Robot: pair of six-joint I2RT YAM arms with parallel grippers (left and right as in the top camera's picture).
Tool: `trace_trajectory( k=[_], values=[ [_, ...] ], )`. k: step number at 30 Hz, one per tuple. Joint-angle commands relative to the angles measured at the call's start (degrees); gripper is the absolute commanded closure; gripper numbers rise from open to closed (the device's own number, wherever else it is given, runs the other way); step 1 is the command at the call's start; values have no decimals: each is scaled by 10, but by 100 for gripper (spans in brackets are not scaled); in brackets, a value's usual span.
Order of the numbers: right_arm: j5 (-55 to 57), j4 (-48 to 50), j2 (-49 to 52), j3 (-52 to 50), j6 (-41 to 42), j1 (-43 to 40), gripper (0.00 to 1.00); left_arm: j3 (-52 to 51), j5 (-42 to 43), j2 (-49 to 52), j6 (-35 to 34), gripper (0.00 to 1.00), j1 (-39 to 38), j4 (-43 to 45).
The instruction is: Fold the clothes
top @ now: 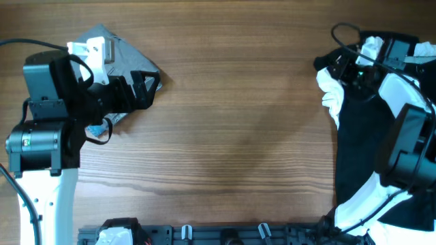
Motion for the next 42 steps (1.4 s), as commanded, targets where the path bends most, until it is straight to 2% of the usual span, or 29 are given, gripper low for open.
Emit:
trace_trajectory(
  k=[1,4,6,9,11,14,19,22,24,27,33,37,42],
  values=[
    [-36,4,-41,2,-14,7,46,13,11,11,-5,0,1,0],
    [104,2,-43,2,51,5,46,13,11,16,-5,0,1,0],
    [195,-7,-43,1,80,1,51,13,11,17,-5,0,1,0],
    [251,-22,-42,1,80,0,63,13,11,17,-5,0,1,0],
    [273,-31,-39,1,85,1,66,13,11,18,-5,0,1,0],
    [327,-40,-30,1,123,1,75,13,11,18,-5,0,1,0],
    [338,-44,-4,0,140,2,80,13,11,18,-5,0,1,0],
    [306,-40,14,0,132,4,79,13,11,18,-5,0,1,0],
    [253,-32,23,0,93,4,79,13,11,18,-5,0,1,0],
    [182,-20,26,0,36,6,70,13,11,19,-5,0,1,0],
    [197,-21,29,0,36,8,66,13,11,19,-5,0,1,0],
    [259,-20,38,-2,57,8,52,13,11,19,-5,0,1,-1],
    [291,-15,60,-3,62,8,49,13,12,19,-6,0,1,-1]
  ],
)
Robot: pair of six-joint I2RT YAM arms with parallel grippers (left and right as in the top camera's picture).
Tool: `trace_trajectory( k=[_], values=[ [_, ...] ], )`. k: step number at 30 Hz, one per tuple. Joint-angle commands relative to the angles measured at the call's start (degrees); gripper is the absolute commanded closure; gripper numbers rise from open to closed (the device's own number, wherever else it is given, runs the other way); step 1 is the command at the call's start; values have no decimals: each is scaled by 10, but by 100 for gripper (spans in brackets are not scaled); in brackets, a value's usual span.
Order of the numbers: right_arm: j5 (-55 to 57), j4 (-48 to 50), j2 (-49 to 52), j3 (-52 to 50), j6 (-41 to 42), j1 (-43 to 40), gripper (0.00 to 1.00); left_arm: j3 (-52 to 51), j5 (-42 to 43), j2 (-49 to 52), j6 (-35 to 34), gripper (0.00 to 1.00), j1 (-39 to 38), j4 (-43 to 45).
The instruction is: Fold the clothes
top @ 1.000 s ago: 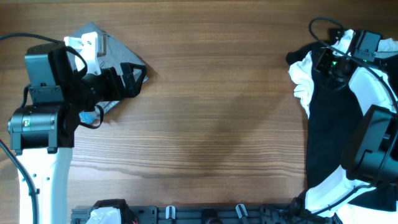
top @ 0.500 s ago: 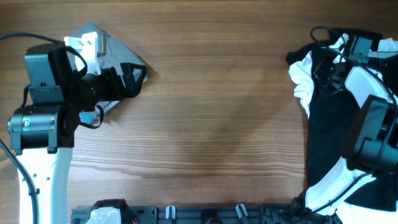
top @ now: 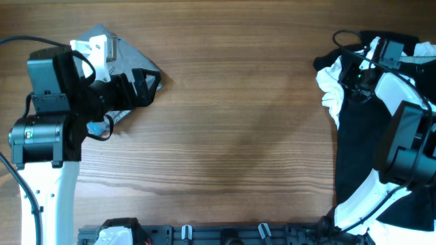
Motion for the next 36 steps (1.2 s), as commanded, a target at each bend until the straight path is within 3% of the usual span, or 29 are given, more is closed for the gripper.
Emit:
trace_trajectory(
  k=[1,9,13,16,20,26,28,31,36],
  values=[
    [32,4,32,-3,8,2,49,13,12,3,-5,0,1,-1],
    [-33,7,36,-2,-12,2,47,13,12,3,-5,0,1,0],
    [-10,7,36,-2,-1,2,55,13,12,3,-5,0,1,0],
    [-134,10,36,-2,-79,4,39,13,12,3,-5,0,1,0],
    [-32,-5,36,-2,9,8,39,13,12,3,-5,0,1,0],
    [100,-23,36,-2,61,8,62,13,12,3,-5,0,1,-3],
    [110,-27,36,-2,65,7,77,13,12,3,-5,0,1,-2],
    [106,-33,31,3,65,4,87,13,12,3,-5,0,1,-2],
    [106,-42,-12,9,65,4,96,13,11,3,-5,0,1,-2]
  ],
)
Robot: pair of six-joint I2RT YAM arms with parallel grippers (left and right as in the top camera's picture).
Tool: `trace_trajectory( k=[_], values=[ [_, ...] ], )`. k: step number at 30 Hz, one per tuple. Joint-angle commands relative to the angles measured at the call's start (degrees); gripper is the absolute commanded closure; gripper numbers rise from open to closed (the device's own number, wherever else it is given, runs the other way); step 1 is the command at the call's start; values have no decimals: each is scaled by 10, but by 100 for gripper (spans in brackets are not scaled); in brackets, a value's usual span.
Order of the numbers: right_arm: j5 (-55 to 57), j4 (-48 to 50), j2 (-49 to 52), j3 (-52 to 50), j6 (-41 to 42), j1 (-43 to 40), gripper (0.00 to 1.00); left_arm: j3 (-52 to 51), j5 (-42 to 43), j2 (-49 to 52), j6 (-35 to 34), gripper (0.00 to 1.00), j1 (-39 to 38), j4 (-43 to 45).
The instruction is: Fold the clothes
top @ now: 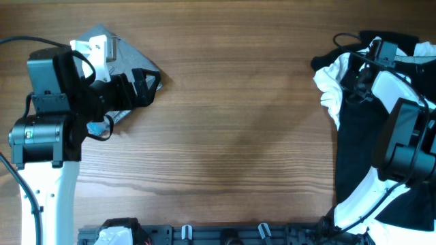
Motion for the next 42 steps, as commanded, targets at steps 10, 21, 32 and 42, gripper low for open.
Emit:
trace_trajectory(
  k=[10,21,32,42],
  values=[
    [29,9,-216,11,7,-12,96,13,11,3,-4,0,1,-2],
    [-166,73,-401,39,14,4,96,13,11,-4,-43,0,1,30],
    [-25,26,-394,49,1,47,96,13,11,-35,-81,0,2,96],
    [-29,14,-389,49,-43,4,96,13,11,-35,-81,0,2,96]
  ],
)
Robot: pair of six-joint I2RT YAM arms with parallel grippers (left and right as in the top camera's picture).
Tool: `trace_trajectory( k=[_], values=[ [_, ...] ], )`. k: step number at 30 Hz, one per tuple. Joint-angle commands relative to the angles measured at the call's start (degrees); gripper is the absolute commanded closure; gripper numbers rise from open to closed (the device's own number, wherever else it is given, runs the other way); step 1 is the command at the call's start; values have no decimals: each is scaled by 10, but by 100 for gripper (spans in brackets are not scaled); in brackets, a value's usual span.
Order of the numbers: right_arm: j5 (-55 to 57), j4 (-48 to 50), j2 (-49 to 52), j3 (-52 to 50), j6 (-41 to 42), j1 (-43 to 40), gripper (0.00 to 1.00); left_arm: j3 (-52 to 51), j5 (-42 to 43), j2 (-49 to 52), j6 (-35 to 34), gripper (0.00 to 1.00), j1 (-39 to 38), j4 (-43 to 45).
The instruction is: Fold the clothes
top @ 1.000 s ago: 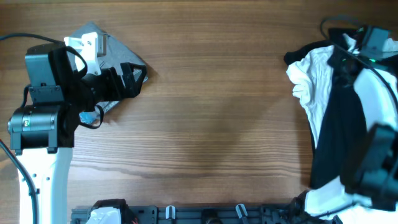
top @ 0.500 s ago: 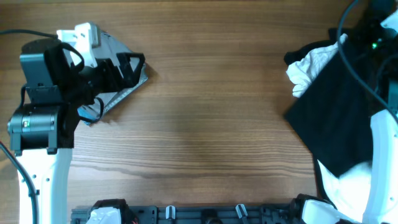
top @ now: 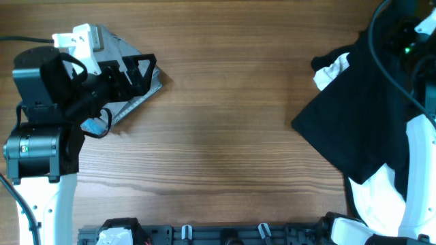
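Observation:
A folded grey garment (top: 133,99) lies at the table's far left. My left gripper (top: 144,68) hovers over its right edge, its fingers apart with nothing between them. At the right, a black garment (top: 354,122) hangs lifted as a broad sheet from my right gripper (top: 402,34), which is raised high at the top right corner. Its fingers are hidden in the dark cloth. A white garment (top: 332,70) peeks out from behind the black one's upper left edge.
More white cloth (top: 376,199) lies under the black sheet's lower edge near the right arm's base. The wooden table (top: 231,136) shows bare between the two arms. A black rail (top: 225,235) runs along the front edge.
My right gripper went from low on the clothes pile to high at the top right, with the black garment now lifted and spread. The left gripper moved slightly up over the grey garment.
The left gripper stayed by the folded grey garment throughout. My right gripper was down among the black and white clothes at the far right in all three earlier moments, shifting slightly. Now it holds the black garment raised off the pile.

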Motion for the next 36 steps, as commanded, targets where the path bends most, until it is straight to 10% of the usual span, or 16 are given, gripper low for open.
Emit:
trace_trajectory(
  k=[1,8,18,36],
  values=[
    [17,-3,-1,9,-46,-6,96,12,7,-6,-5,0,2,2],
    [213,10,-15,27,-61,-52,96,12,7,-6,-5,0,2,2],
    [213,-6,-34,156,-65,-132,96,12,7,-6,-5,0,2,2],
    [3,-256,96,163,-24,-90,96,12,7,-6,-3,0,2,2]
  ],
)
